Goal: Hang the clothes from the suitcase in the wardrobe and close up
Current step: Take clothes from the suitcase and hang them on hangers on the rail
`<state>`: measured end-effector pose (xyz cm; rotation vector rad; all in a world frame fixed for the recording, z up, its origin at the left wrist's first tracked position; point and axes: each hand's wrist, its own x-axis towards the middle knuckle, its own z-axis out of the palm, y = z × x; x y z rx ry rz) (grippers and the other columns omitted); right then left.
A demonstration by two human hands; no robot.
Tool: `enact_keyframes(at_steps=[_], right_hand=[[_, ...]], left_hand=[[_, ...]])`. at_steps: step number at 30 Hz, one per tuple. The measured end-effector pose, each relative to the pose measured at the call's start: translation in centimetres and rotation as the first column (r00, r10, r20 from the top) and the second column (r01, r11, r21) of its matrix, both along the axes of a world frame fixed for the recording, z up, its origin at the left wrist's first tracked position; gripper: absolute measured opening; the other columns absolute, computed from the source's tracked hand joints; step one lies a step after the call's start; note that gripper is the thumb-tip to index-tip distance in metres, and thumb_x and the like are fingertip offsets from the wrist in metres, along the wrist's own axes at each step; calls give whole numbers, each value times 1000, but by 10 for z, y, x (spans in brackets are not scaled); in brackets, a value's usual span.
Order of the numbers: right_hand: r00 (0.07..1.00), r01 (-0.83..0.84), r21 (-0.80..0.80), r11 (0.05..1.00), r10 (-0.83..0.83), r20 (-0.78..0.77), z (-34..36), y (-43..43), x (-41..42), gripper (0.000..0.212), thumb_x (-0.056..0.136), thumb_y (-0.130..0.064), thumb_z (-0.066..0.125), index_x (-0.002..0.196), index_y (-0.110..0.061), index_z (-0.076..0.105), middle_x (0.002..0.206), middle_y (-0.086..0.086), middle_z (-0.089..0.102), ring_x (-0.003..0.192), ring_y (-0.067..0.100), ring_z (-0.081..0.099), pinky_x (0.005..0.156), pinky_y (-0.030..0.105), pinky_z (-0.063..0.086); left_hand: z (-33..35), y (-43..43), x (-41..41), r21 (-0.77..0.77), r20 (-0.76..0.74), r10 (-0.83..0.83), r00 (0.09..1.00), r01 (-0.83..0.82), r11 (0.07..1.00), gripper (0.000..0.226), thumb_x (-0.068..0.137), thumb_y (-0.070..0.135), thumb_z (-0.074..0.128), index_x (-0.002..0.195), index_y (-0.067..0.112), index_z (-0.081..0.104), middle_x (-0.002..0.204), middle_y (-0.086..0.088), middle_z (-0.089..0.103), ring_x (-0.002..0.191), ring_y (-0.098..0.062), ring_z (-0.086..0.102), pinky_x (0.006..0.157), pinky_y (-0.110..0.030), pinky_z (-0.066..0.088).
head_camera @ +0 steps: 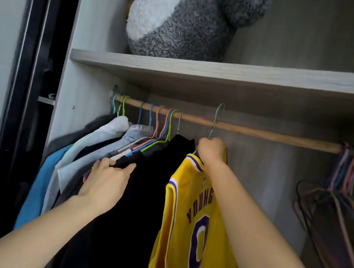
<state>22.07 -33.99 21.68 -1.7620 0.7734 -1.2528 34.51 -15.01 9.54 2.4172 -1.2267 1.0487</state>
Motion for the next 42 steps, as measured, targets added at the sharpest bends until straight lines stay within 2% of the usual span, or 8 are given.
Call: enact_keyframes(at_steps=[5, 14, 18, 21, 25, 28, 34, 42], right_hand=[[982, -57, 79, 995, 70, -174, -19, -13, 20, 22, 86, -9, 47, 104, -3, 59, 98, 16, 58, 87, 28, 55, 72, 32, 41], [960, -101, -8, 995, 95, -265, -14, -6, 48, 35, 92, -7, 45, 124, 5, 51, 113, 15, 59, 95, 30, 54, 74, 31, 41], [952, -78, -110, 991, 41, -303, -20, -3, 59, 8, 94, -5, 45, 87, -2, 49, 84, 8, 50, 85, 28, 49, 68, 31, 40], [926, -75, -217, 973, -13, -376, -25, -5, 61, 30, 95, -5, 45, 66, -9, 39, 68, 5, 45, 79, 29, 50, 62, 31, 37], [919, -54, -310, 949, -74, -387, -37, -13, 57, 36, 104, -22, 38, 96, 5, 60, 102, 23, 65, 97, 40, 59, 72, 36, 41], [924, 24, -312, 950, -140, -356, -44, -13, 54, 47, 104, -38, 36, 125, 0, 55, 135, 24, 49, 124, 39, 46, 96, 41, 39], [1000, -1, -667, 745, 4, 3, -86, 66, 47, 26, 89, -25, 52, 113, -14, 56, 127, 7, 46, 121, 24, 35, 92, 37, 25], [932, -363, -813, 456, 164, -324, -234, 193, 47, 34, 77, -15, 61, 111, -9, 58, 123, 10, 51, 116, 27, 41, 95, 45, 30]], left_hand=[[-6, 1, 11, -137, 42, -149, 988, 154, 979, 44, 74, 10, 79, 117, 18, 71, 55, 3, 62, 81, -35, 61, 55, -43, 54], [-10, -2, 4, -249, -95, -292, 952, 261, 933, 42, 93, 15, 57, 135, 18, 56, 76, 0, 60, 103, -27, 49, 64, -42, 57], [-11, -3, -4, -250, -157, -303, 940, 259, 933, 45, 98, 22, 49, 143, 22, 47, 89, 0, 62, 110, -24, 43, 74, -42, 55], [-13, -5, -10, -272, -185, -303, 935, 248, 930, 44, 98, 24, 48, 143, 23, 46, 92, 0, 63, 113, -22, 41, 76, -43, 55], [-22, -8, -17, -315, -169, -325, 931, 262, 912, 43, 99, 28, 48, 142, 23, 48, 98, 6, 68, 117, -15, 36, 80, -41, 54], [-30, 1, -20, -367, -85, -379, 921, 325, 872, 39, 99, 22, 49, 137, 18, 53, 111, 4, 67, 121, -11, 37, 89, -35, 52], [-76, 43, -28, -498, -82, -293, 953, 215, 840, 43, 92, 9, 55, 134, 17, 49, 142, -2, 38, 127, -16, 40, 105, -26, 35], [-188, 172, -35, -329, -443, -12, 896, -150, 932, 44, 83, 9, 52, 126, 10, 50, 131, -13, 43, 119, -32, 46, 96, -41, 45]])
